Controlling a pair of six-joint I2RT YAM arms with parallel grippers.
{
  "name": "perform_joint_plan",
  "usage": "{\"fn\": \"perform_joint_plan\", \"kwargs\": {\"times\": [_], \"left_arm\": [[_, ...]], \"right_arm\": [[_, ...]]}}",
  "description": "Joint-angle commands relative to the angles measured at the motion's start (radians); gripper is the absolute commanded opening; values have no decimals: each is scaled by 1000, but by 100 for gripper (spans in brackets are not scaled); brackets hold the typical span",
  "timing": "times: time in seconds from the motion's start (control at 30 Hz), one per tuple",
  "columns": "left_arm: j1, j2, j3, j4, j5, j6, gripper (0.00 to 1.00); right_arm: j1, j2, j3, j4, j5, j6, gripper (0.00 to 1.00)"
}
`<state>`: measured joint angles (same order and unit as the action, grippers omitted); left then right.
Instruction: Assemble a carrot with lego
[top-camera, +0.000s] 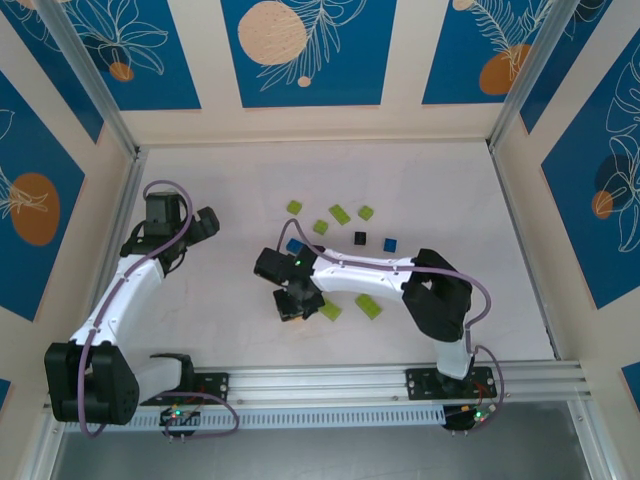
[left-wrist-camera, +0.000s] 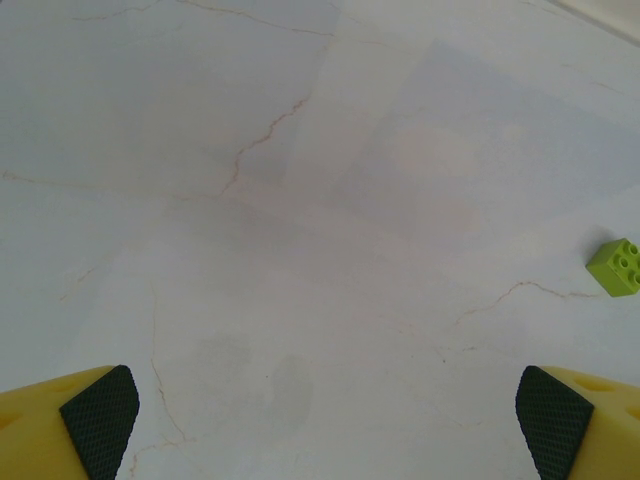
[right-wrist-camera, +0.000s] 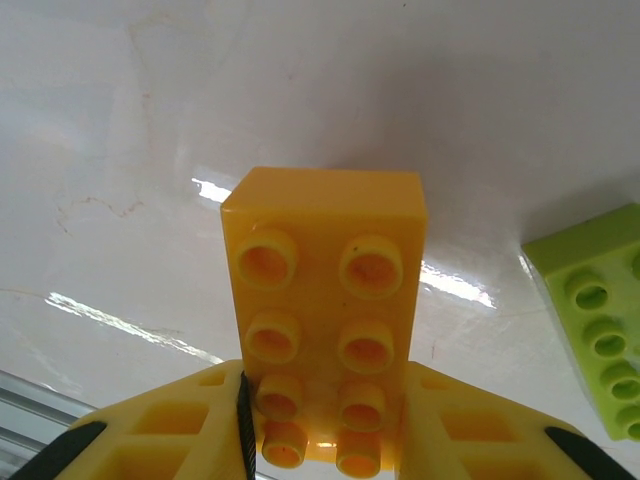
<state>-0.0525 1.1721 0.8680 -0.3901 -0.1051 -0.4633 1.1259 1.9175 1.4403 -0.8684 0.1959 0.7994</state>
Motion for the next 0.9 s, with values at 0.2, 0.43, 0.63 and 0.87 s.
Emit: {"fn": "perform_joint_plan", "kwargs": {"times": [0.2,0.43,0.63,0.87], "left_arm": [[8,-12,-9,-10,7,-5,99],[8,-8,-6,-13,7,-3,99],[9,-9,-3,-17,1,-1,99],[9,-5,-2,-16,-2,0,99]], "right_arm": [[-11,46,16,-105,-38,-132,35],[-23,50,58,-141,-46,-402,36],[-57,50,94,-197,-94,-549,39],[-66,54,127,-228,-117,-604,42]]}}
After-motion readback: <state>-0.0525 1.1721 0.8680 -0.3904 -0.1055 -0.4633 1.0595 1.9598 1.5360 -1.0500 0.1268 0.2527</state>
